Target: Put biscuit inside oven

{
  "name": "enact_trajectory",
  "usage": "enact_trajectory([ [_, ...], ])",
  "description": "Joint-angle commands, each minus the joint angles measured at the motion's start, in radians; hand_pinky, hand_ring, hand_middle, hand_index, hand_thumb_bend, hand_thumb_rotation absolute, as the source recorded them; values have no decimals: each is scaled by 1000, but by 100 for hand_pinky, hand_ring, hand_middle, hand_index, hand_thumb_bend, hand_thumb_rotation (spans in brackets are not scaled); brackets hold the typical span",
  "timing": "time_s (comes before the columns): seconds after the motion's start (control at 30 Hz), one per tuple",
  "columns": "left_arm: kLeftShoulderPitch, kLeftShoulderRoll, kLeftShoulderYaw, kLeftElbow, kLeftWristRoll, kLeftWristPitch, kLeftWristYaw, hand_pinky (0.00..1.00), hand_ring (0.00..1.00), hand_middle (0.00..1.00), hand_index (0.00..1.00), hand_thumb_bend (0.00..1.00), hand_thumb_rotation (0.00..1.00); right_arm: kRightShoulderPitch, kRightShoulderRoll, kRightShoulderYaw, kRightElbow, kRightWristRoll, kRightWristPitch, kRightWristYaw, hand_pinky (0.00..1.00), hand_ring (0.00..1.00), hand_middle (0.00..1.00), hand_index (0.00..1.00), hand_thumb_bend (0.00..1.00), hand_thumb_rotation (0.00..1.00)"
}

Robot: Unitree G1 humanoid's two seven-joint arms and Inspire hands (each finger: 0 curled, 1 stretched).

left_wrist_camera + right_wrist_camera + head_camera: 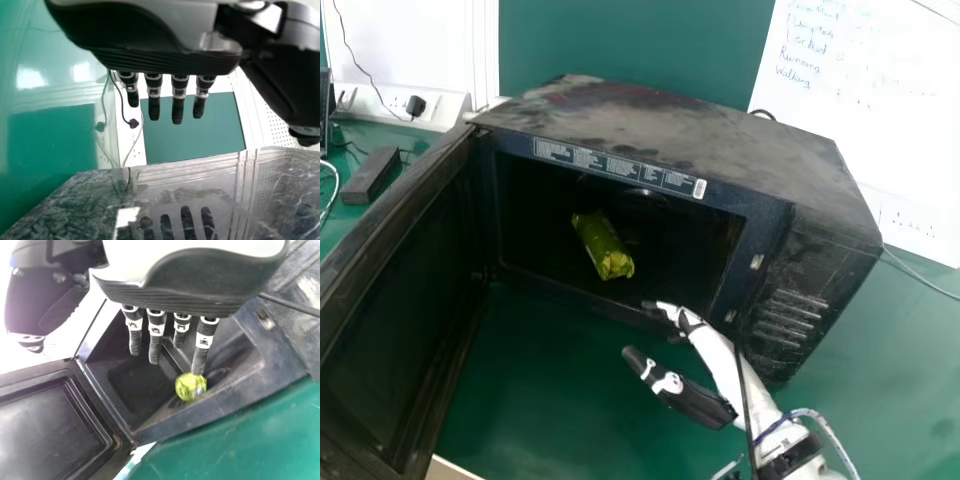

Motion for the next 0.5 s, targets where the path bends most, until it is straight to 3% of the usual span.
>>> enact_trajectory([
  [0.0,-6,0,-9,1,-3,-3,0,95,94,94,96,46,98,29,-5,-40,-15,95,26,37,73,83,89,92,94,88],
  [0.2,-4,-4,-11,-1,0,-9,-2,94,93,94,96,48,96,48,-34,-146,25,381,39,156,76,86,90,93,90,95],
  [0.33,2,-4,-14,-11,2,-1,0,93,93,94,96,49,96,63,-85,-215,55,480,30,217,75,84,88,91,85,99],
  [0.47,10,-8,-14,-28,-4,-4,-3,93,93,94,96,48,96,85,-138,-297,68,597,83,269,74,83,87,90,87,100],
])
